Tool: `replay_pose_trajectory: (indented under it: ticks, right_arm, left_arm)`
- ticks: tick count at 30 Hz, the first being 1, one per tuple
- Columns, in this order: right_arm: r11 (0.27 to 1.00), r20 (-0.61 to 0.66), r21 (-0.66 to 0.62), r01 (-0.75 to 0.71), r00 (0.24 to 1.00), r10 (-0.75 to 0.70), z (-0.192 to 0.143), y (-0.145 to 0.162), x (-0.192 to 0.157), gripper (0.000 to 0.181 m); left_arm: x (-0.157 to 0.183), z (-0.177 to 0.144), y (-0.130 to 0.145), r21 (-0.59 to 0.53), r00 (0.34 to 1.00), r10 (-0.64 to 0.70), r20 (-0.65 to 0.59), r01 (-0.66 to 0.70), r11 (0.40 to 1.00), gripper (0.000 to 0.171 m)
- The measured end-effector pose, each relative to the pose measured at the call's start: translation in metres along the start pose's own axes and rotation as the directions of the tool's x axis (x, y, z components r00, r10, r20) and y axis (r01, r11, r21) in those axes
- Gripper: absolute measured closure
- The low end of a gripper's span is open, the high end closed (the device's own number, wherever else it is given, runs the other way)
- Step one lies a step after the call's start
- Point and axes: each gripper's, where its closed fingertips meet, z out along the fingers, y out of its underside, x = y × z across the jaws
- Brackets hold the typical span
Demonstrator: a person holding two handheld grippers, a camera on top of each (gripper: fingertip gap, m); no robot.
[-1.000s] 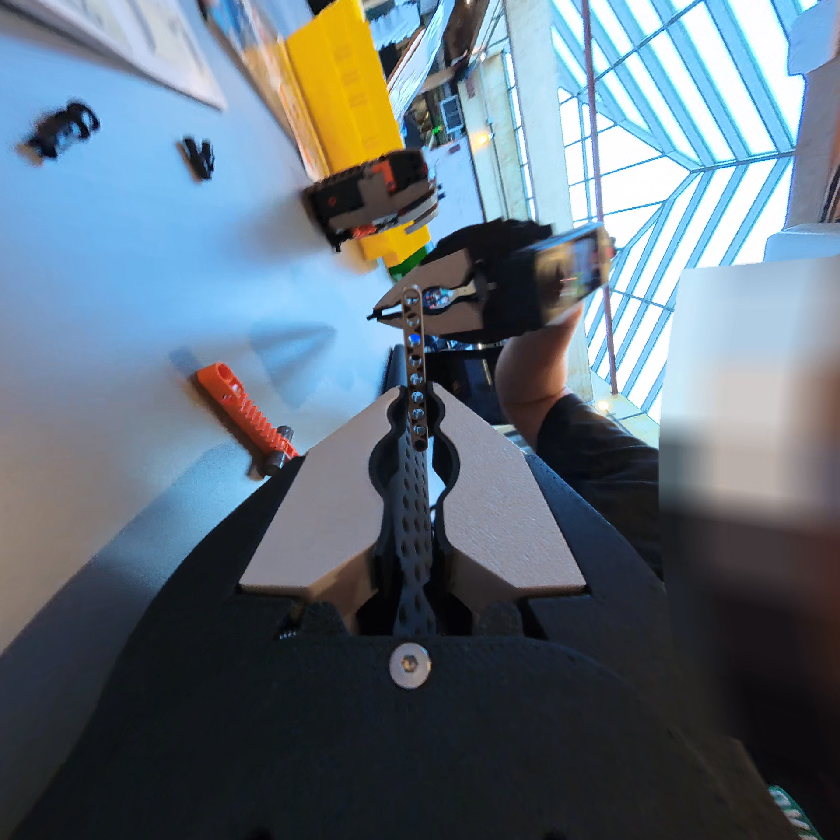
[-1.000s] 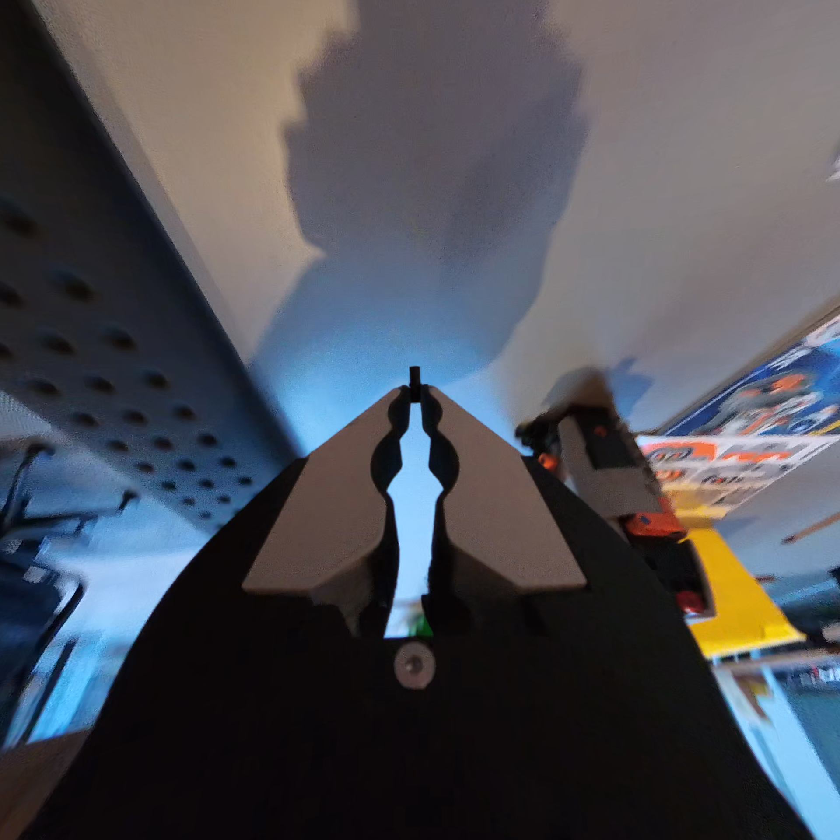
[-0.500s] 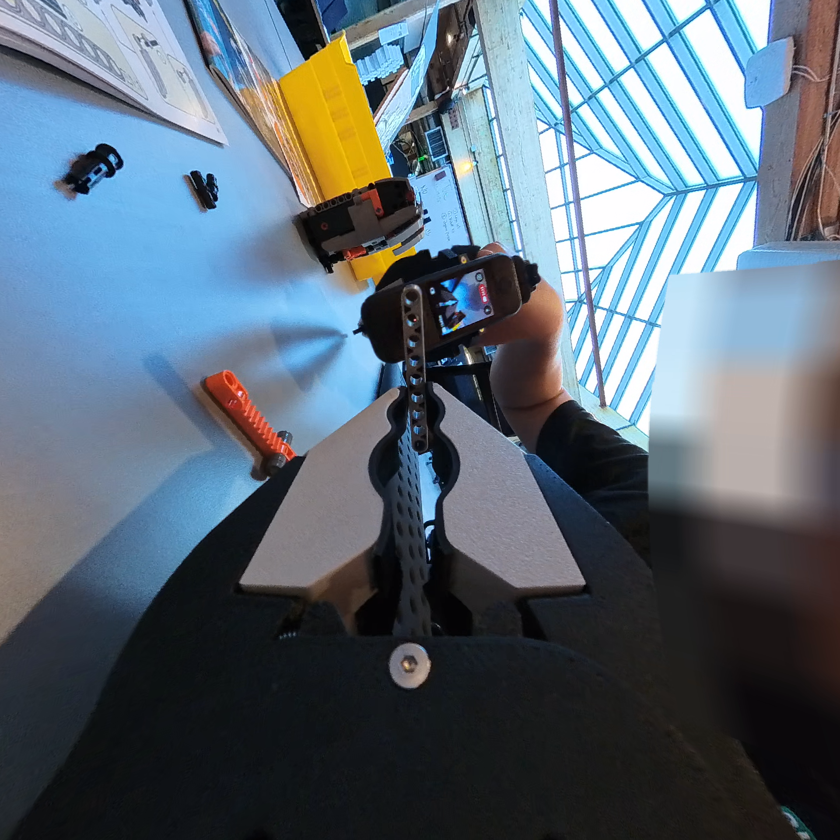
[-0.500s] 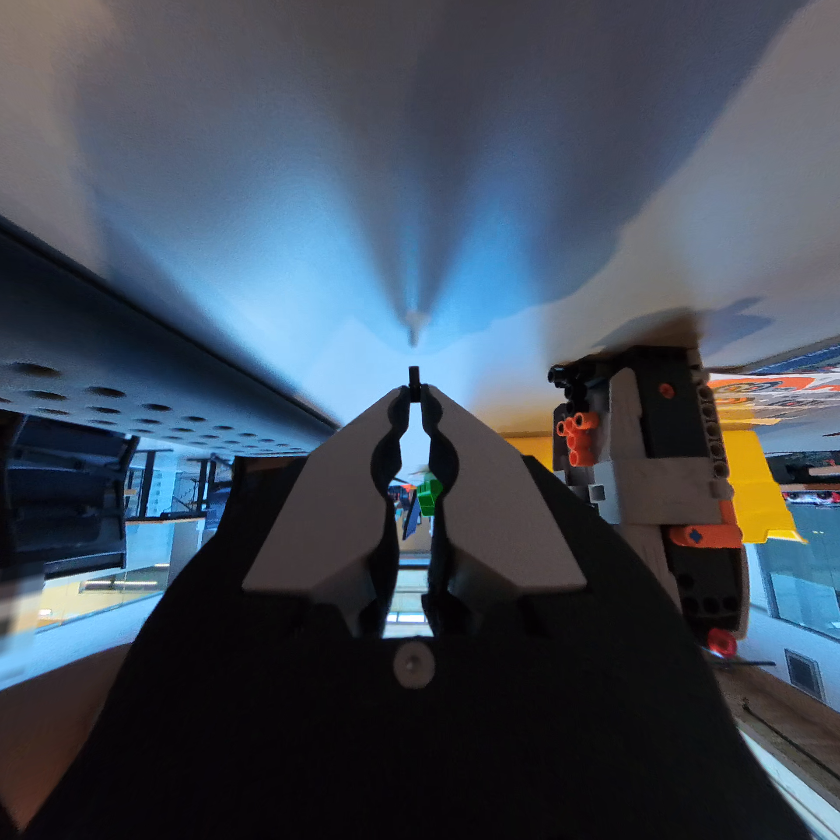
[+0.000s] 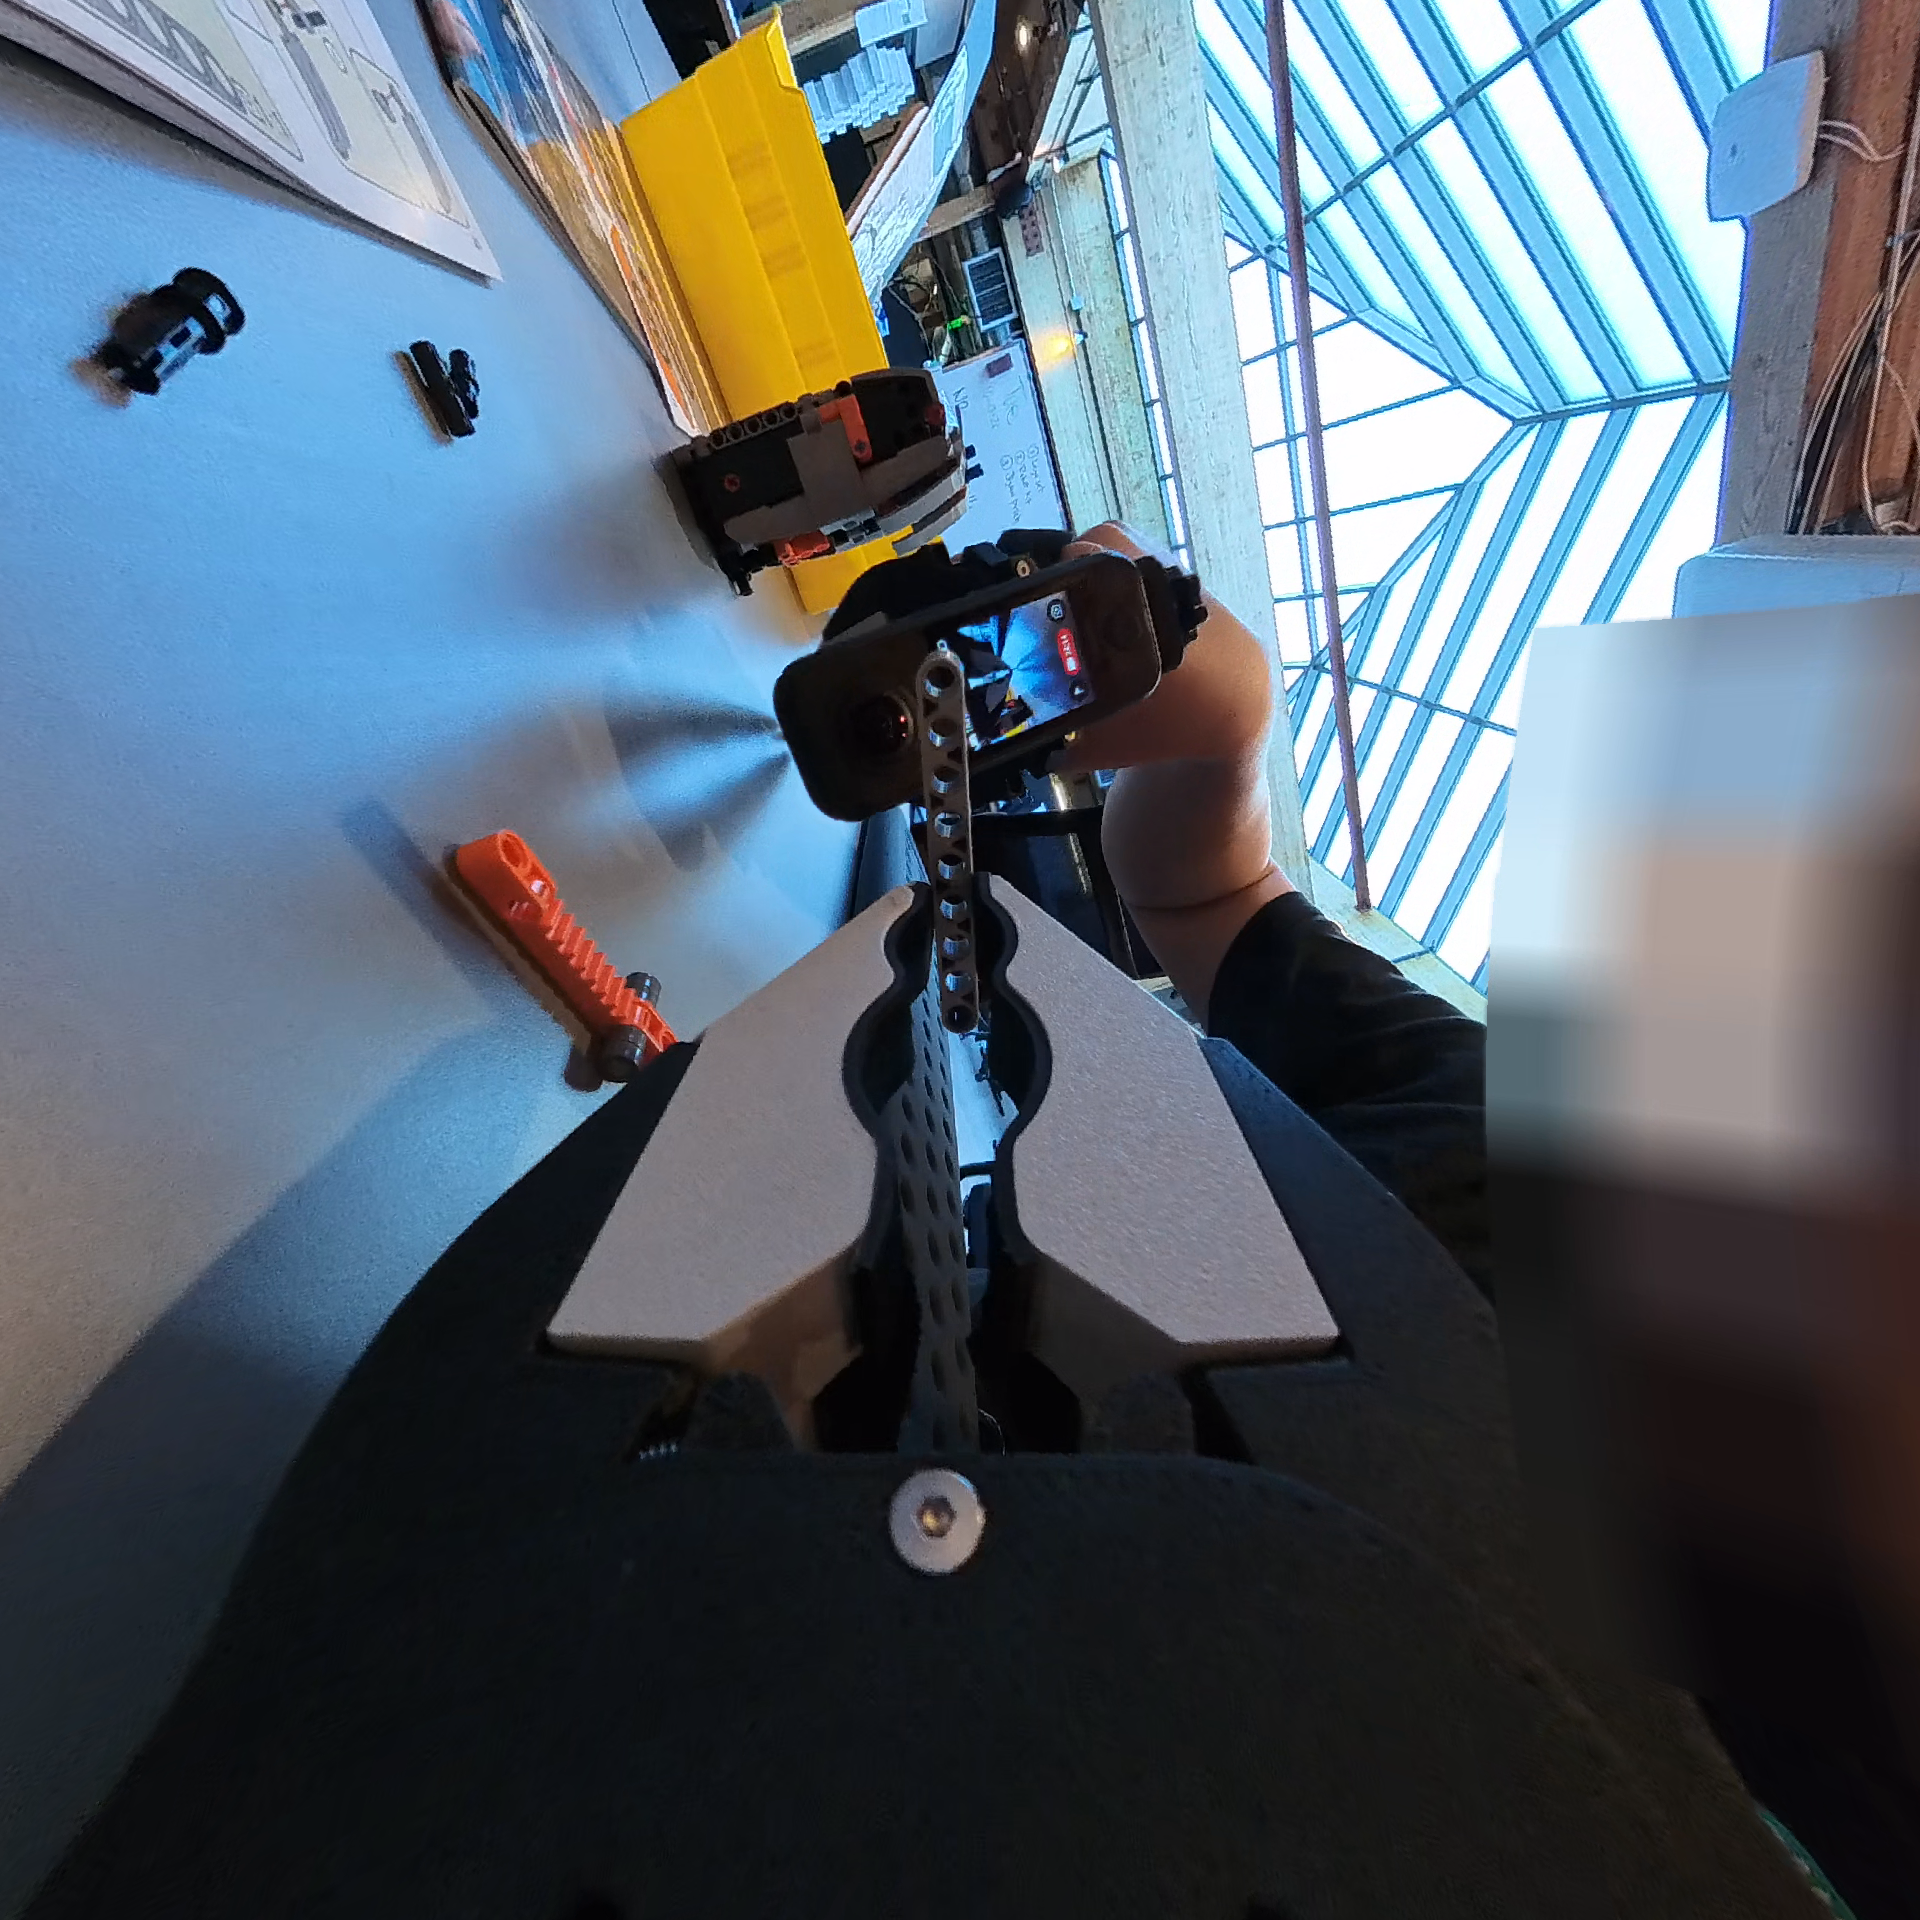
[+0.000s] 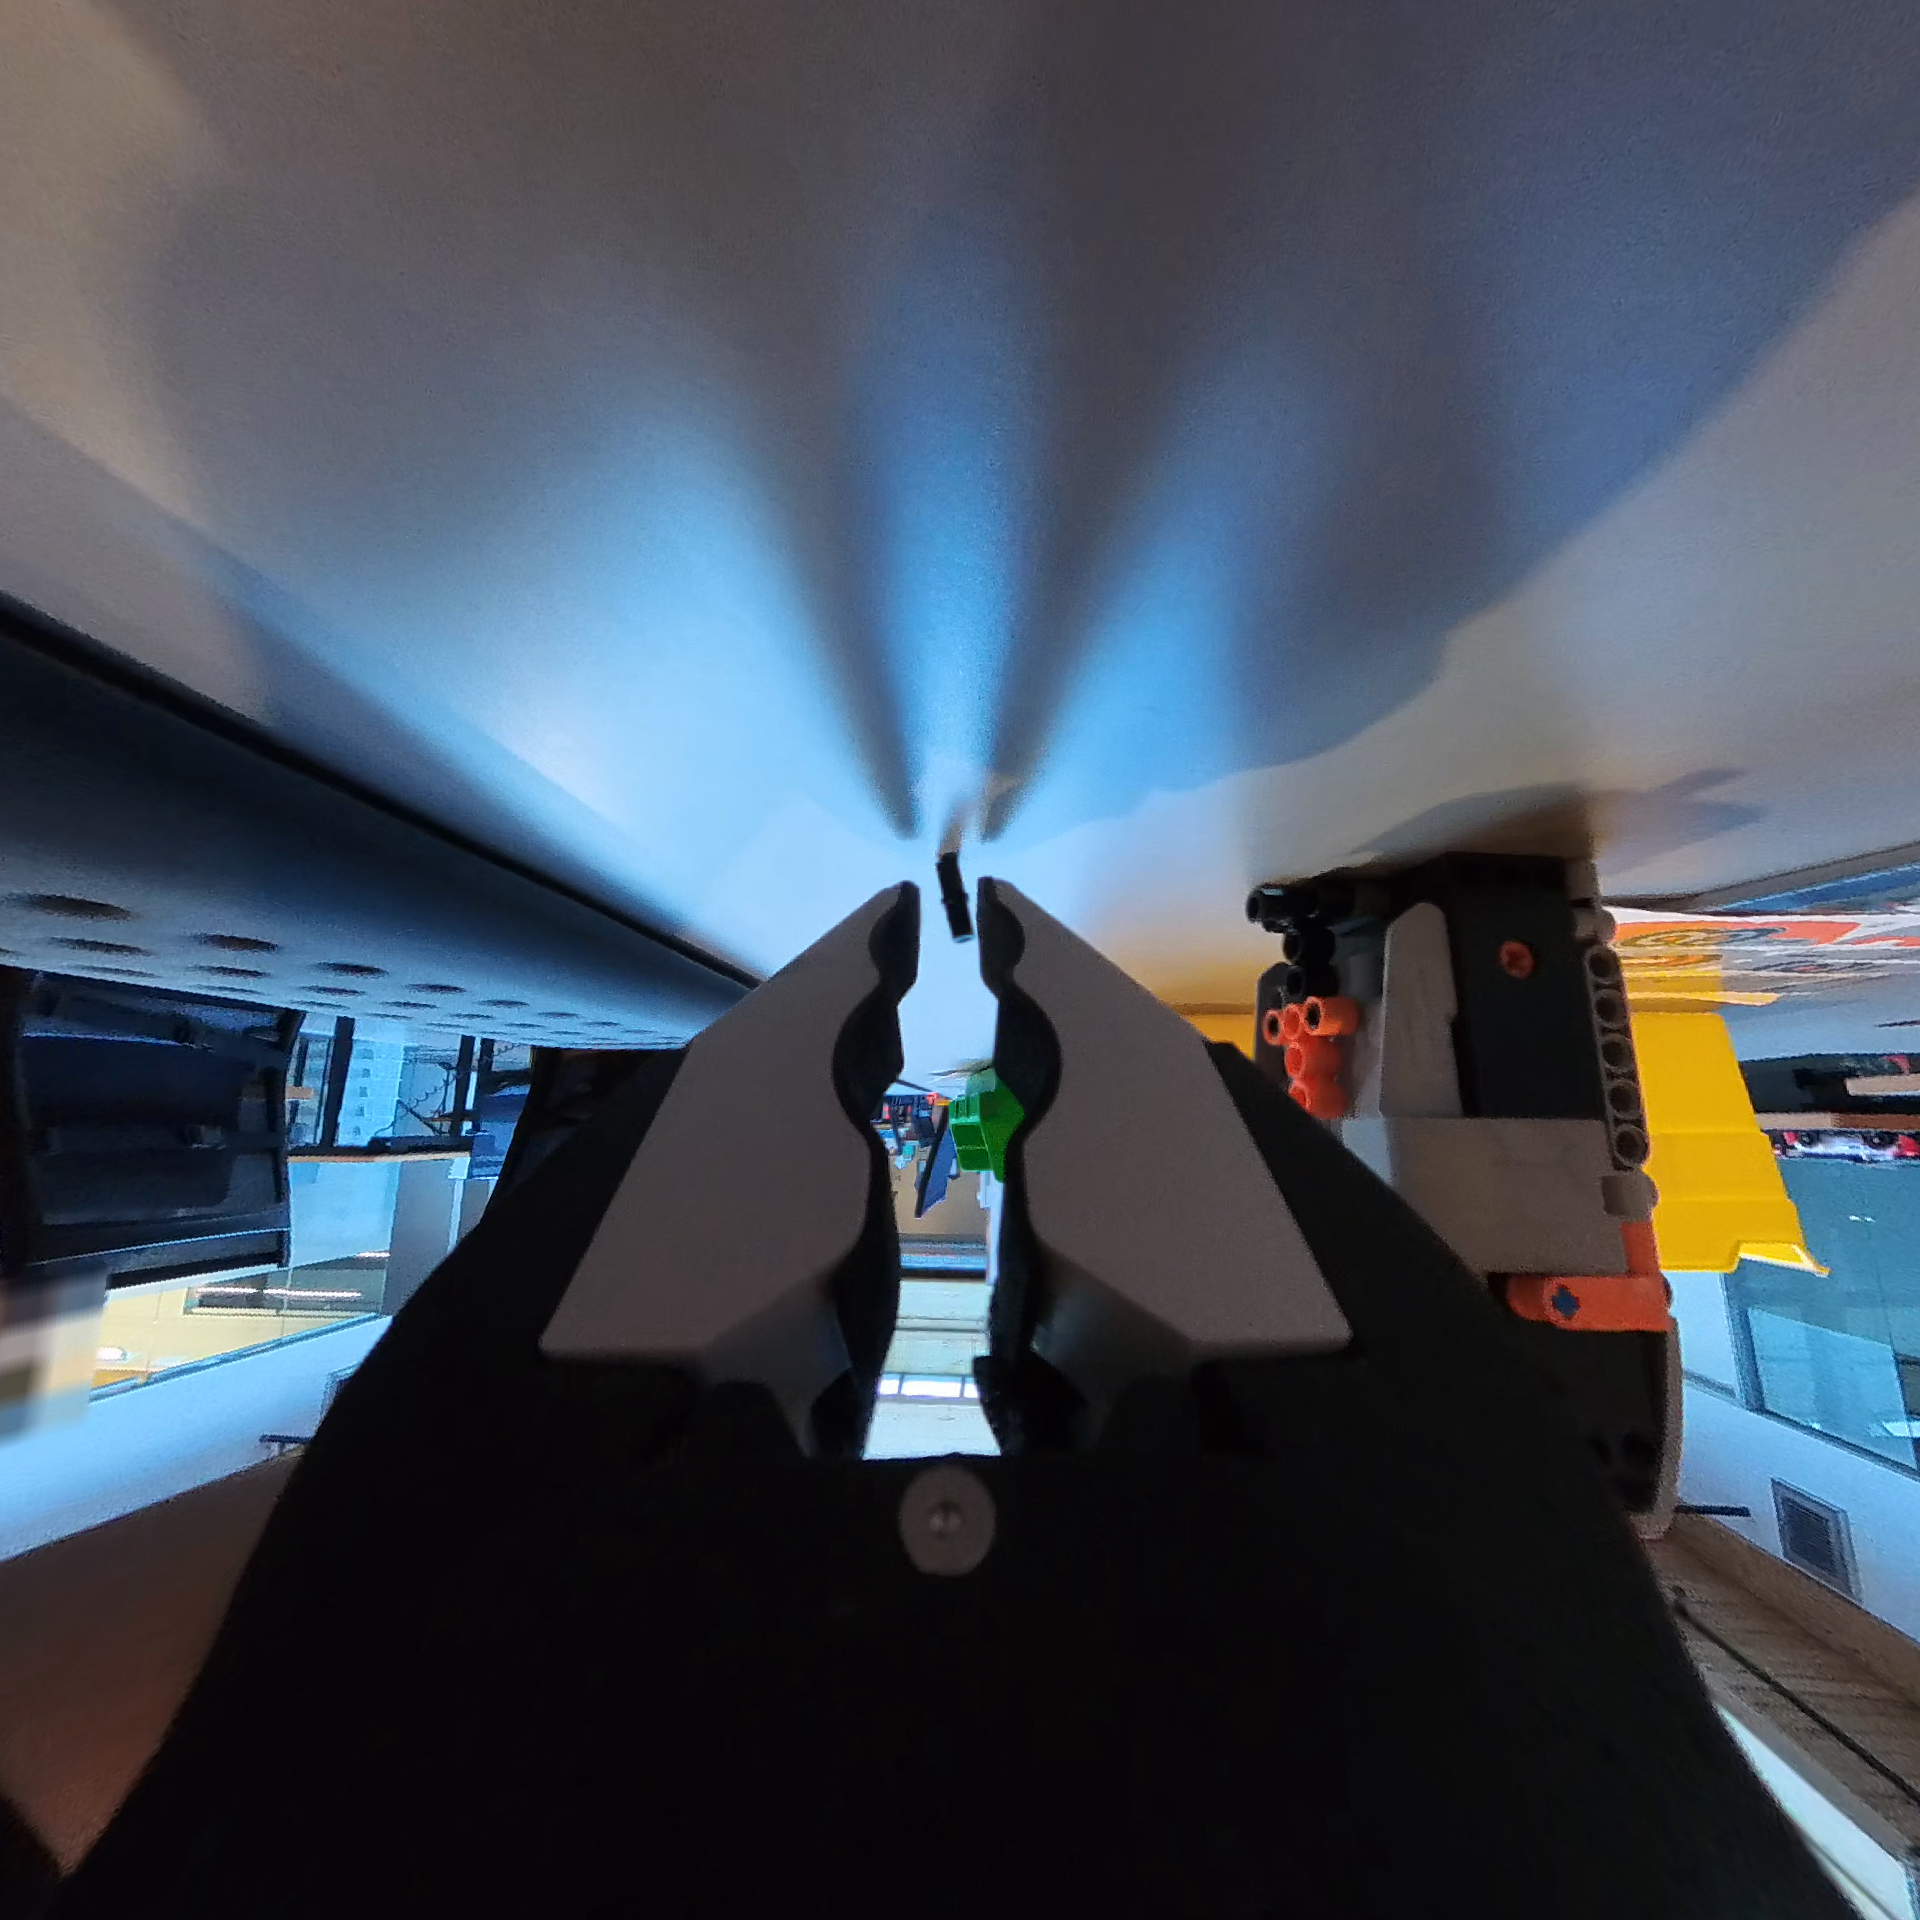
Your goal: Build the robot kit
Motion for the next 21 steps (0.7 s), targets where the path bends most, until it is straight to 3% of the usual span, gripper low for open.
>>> replay_pose_trajectory:
  ticks: [9,14,16,18,19,21]
  right_arm:
    - [0.999,-0.008,0.033,0.009,1.0,-0.008,-0.001,-0.002,0.001,0.166]
    - [0.99,0.009,0.14,-0.015,1.0,0.014,-0.01,-0.003,0.001,0.164]
    - [0.963,0.029,0.259,-0.074,0.997,0.068,-0.018,0.0,0.001,0.165]
    - [0.887,0.085,0.424,-0.184,0.983,0.163,-0.025,0.005,0.0,0.165]
    - [0.811,0.125,0.516,-0.275,0.961,0.246,-0.027,0.011,0.002,0.165]
    - [0.55,0.329,0.622,-0.557,0.823,0.463,-0.022,0.027,0.005,0.165]
  left_arm:
    - [0.0,0.001,0.001,-0.009,1.0,-0.008,-0.003,0.008,1.0,0.168]
    - [0.0,0.001,0.002,-0.013,1.0,-0.007,-0.005,0.007,1.0,0.168]
    - [0.001,0.001,0.002,-0.011,1.0,-0.007,-0.009,0.007,1.0,0.168]
    - [0.001,0.0,0.001,-0.008,1.0,-0.007,-0.011,0.006,1.0,0.168]
    - [0.002,0.0,0.002,-0.009,1.0,-0.006,-0.012,0.006,1.0,0.168]
    - [0.002,0.001,0.003,-0.015,1.0,-0.002,-0.012,0.001,1.0,0.168]
